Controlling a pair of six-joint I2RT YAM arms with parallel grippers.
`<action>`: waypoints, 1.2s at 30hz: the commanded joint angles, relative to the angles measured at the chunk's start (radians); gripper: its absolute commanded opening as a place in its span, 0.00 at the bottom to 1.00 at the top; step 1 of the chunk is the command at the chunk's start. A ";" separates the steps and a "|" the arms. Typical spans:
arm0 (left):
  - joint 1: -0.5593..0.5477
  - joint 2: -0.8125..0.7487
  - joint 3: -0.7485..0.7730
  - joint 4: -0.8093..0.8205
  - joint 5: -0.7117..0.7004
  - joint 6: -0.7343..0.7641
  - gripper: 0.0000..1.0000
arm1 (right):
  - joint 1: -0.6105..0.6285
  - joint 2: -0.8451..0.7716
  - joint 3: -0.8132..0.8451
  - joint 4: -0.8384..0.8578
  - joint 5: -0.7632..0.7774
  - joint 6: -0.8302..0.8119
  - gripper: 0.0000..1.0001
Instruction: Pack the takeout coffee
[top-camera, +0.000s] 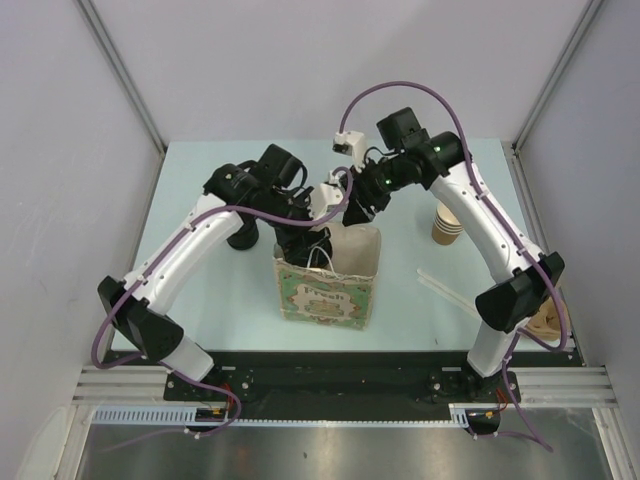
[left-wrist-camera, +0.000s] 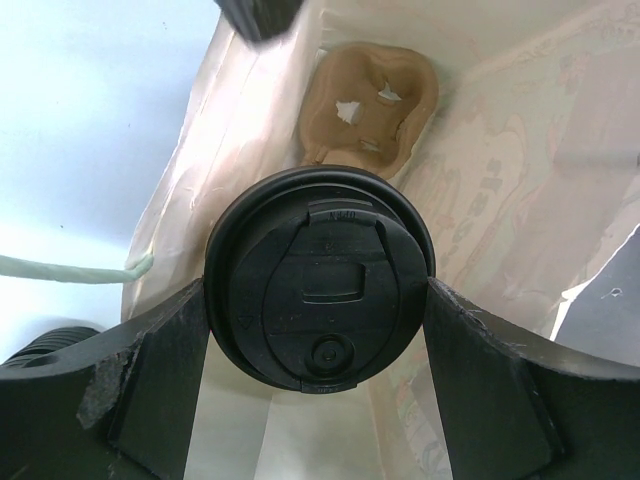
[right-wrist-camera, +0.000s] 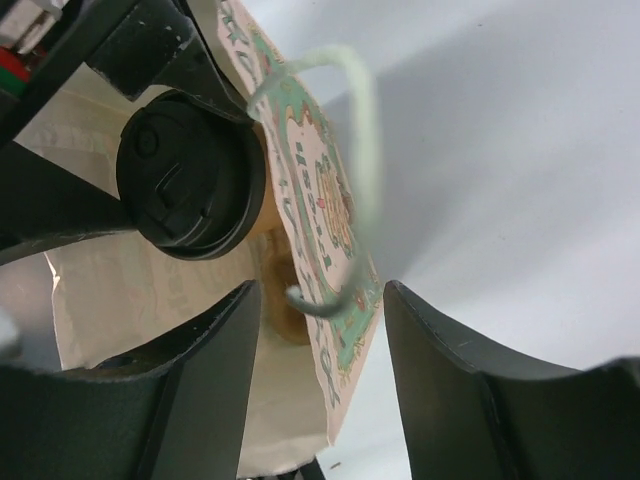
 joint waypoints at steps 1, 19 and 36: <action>-0.005 -0.061 0.009 0.036 0.040 -0.008 0.06 | 0.048 0.003 -0.013 0.040 0.026 -0.031 0.57; -0.083 -0.319 -0.340 0.246 -0.012 -0.059 0.05 | 0.113 -0.049 -0.017 0.201 0.163 -0.004 0.00; -0.230 -0.561 -0.728 0.571 -0.317 -0.016 0.04 | 0.358 -0.345 -0.411 0.442 0.401 0.050 0.00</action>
